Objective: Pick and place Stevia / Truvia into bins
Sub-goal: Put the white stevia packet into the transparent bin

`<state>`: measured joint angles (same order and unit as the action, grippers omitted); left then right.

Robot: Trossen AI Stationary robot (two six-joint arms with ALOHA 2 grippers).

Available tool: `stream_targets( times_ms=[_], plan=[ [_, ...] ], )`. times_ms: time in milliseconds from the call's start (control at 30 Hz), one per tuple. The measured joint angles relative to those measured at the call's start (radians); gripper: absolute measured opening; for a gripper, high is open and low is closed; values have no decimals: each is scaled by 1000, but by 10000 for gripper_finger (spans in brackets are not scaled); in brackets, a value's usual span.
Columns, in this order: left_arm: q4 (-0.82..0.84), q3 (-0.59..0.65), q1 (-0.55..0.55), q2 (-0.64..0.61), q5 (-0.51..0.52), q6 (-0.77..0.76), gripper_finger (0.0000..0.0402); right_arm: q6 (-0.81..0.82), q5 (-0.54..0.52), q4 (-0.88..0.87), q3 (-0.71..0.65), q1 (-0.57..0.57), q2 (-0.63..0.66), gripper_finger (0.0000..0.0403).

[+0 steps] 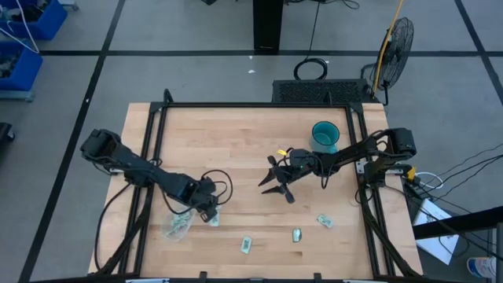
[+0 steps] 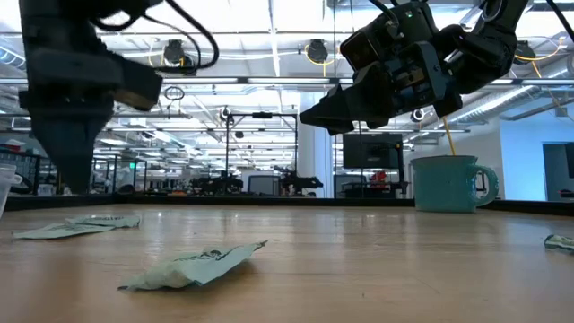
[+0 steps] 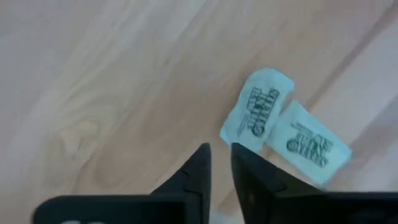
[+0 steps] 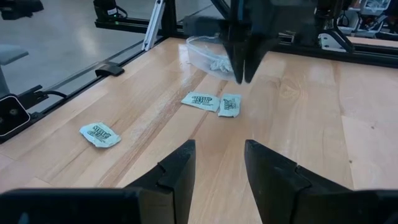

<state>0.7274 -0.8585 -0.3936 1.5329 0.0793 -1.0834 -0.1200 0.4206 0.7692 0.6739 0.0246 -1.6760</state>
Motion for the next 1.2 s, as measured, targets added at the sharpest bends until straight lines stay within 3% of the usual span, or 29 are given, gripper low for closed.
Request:
stream_targets(
  times_ms=[333,733,1200],
  plan=[
    [-133,72,1,1,-26,-12,137,0,0,3,0,0,0,132],
    [-208,129,1,0,-27,-39,112,0,0,4,0,0,0,132],
    [-229,116,1,0,-60,-58,111,-1,0,5,0,0,0,132]
  ],
)
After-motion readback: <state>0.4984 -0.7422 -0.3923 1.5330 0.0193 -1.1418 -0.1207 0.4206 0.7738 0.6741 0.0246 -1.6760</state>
